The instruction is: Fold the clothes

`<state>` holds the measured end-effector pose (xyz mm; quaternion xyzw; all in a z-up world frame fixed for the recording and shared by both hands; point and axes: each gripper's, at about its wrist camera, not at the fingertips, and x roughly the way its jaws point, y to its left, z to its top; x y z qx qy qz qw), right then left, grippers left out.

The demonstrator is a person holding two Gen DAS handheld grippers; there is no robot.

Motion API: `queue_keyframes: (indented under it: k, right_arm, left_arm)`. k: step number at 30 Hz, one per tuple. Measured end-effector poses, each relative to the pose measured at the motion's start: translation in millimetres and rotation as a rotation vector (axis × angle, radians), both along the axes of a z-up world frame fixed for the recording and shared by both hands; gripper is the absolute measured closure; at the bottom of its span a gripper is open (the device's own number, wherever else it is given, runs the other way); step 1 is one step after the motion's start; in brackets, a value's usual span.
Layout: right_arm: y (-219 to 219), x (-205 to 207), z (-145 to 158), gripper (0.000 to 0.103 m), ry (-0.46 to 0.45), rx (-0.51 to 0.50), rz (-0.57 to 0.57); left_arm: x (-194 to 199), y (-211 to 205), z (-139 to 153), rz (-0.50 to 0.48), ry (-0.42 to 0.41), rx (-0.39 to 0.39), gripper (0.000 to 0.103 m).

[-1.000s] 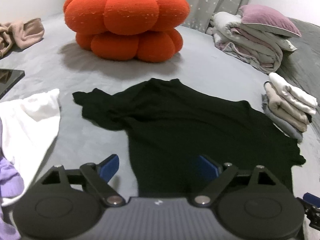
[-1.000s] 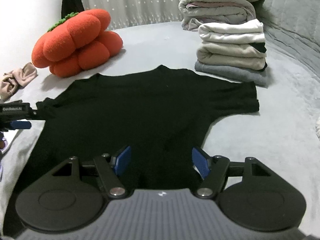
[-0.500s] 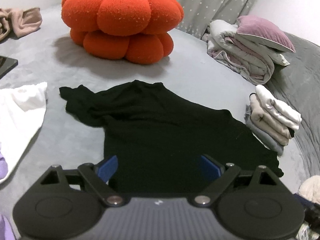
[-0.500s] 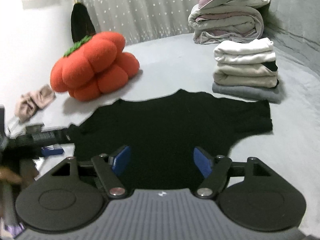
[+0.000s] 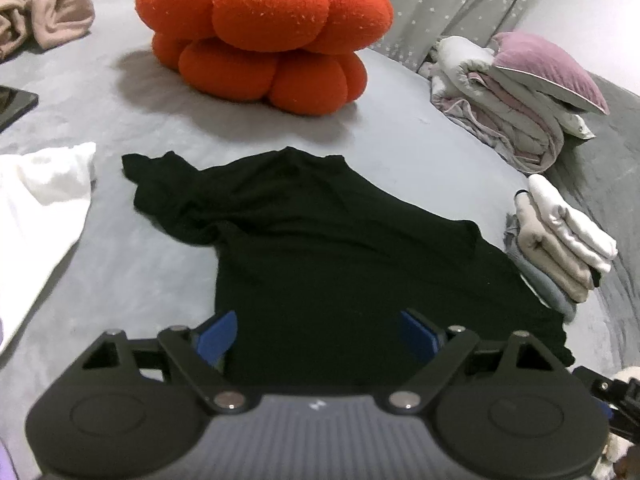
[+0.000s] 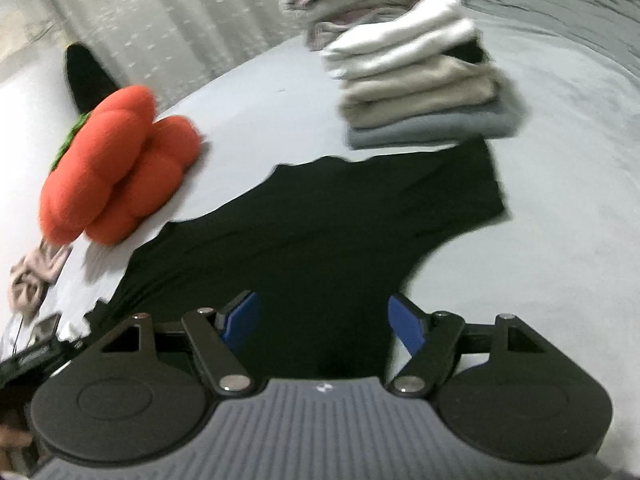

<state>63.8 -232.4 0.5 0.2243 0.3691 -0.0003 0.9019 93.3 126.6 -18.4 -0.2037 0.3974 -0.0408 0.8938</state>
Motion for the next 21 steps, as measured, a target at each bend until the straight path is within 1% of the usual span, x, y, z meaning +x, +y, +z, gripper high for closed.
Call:
queue_keyframes:
  k: [3,6,8,13,15,19,21]
  right_arm:
    - [-18.4,-0.1,-1.7,0.027,0.01,0.003,-0.065]
    - [-36.3,-1.7,-3.0,0.027,0.018,0.037,-0.11]
    - [-44.6,-1.2,-4.5,0.027,0.024,0.07,-0.132]
    - [-64.4,-0.3,-10.5,0.028,0.04,0.142,-0.193]
    - [-72.3,0.1,-12.9,0.028,0.047,0.17,-0.217]
    - [-79.7,-0.9,-14.4,0.028,0.051,0.199,-0.238]
    - [-77.1,3.1,-14.2,0.028,0.049,0.23,-0.217]
  left_arm:
    - [3.1,12.9,-1.3,0.035,0.003,-0.025,0.021]
    - [7.7,27.6,-4.1,0.091,0.013,-0.04,0.026]
    - [10.2,37.6,-6.7,0.128,0.019,-0.054,0.033]
    - [15.3,59.3,-13.1,0.204,0.034,-0.083,0.041]
    - [17.4,65.1,-14.0,0.219,0.03,-0.065,0.043]
    - [24.4,77.3,-15.2,0.232,0.02,-0.019,0.043]
    - [29.7,84.2,-15.8,0.228,0.017,0.008,0.043]
